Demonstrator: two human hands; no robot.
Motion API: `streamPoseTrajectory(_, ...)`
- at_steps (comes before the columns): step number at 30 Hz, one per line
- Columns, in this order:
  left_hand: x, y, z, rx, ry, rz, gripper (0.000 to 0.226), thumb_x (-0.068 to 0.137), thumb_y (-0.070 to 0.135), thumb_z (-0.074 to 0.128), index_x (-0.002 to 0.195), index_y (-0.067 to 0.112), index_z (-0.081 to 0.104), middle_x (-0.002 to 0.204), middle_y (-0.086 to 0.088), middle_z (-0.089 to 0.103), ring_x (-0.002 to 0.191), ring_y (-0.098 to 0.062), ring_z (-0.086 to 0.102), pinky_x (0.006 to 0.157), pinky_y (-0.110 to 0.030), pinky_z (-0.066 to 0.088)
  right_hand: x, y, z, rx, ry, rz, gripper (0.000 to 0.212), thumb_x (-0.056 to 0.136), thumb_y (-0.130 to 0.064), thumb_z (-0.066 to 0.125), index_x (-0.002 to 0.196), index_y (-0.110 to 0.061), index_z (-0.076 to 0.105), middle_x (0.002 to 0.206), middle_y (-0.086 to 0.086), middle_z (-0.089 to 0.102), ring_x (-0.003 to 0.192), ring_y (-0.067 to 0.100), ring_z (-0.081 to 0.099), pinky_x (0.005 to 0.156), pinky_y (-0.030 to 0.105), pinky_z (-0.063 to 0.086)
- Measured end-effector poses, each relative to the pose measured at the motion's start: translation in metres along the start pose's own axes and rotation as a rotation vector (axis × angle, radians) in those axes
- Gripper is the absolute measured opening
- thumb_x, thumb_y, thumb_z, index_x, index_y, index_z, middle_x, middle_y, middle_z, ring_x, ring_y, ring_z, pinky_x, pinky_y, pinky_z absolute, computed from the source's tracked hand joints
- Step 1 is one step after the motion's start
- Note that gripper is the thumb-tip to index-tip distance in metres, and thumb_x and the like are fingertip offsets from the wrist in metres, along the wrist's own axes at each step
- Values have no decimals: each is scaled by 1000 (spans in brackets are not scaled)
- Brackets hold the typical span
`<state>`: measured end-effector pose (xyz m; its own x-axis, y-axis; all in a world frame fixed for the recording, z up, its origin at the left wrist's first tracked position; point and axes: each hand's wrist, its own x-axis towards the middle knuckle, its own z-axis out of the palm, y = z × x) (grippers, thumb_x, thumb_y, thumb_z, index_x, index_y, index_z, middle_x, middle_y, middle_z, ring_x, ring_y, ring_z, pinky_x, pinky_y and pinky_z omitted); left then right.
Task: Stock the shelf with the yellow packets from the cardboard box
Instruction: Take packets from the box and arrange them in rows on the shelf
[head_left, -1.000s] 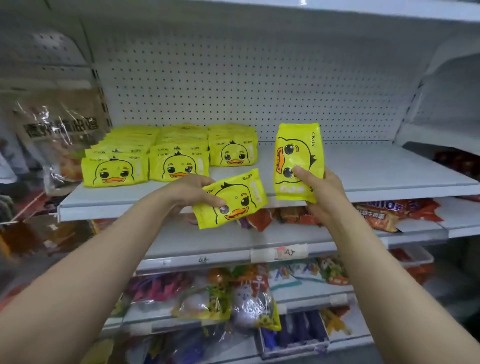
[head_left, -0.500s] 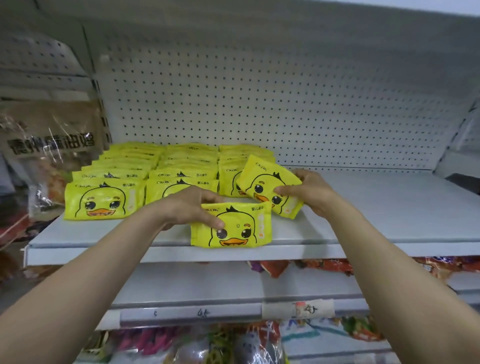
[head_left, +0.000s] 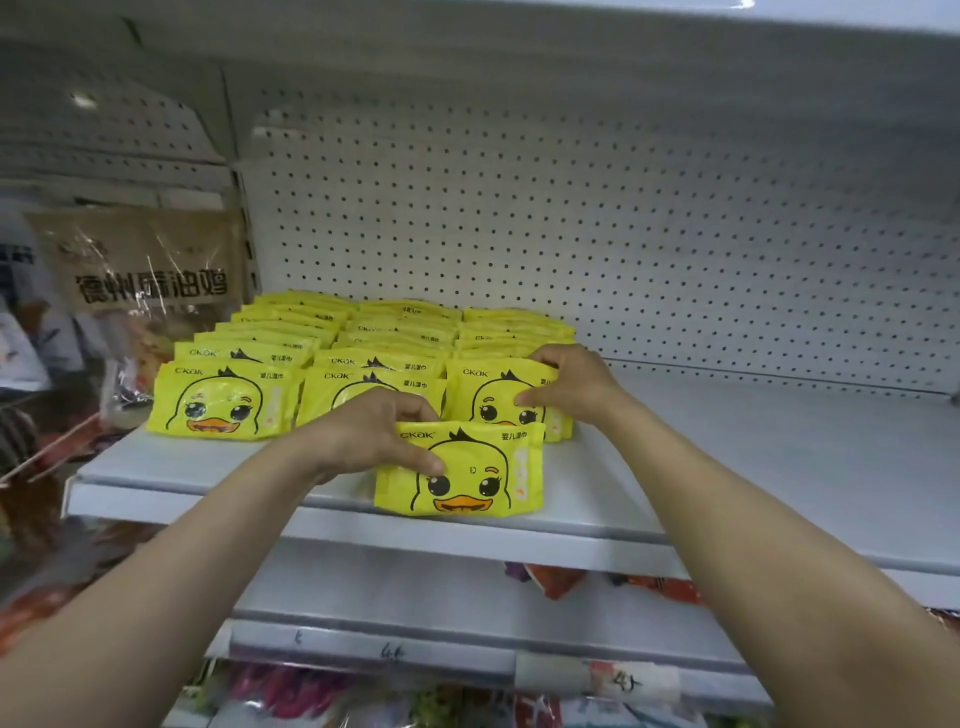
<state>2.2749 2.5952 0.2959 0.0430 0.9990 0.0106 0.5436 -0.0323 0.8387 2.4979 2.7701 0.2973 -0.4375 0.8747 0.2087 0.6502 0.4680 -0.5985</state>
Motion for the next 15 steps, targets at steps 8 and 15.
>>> streamPoseTrajectory(8,11,7,9,8,65,-47,40,61,22,91,94,24,69,116,7,66,117,-9,55,103,-32,41,0,0,0,-343,163,-120,61,70,-46,83,125,-29,60,121,1,58,120,20,45,90,33,41)
streamPoseTrajectory(15,24,18,10,-16,135,18,32,64,16,89,91,19,71,98,6,68,97,-8,60,85,-23,44,-42,-51,-21,149,-222,-177,36,77,-44,80,107,-29,69,94,-10,72,89,1,66,81,23,53)
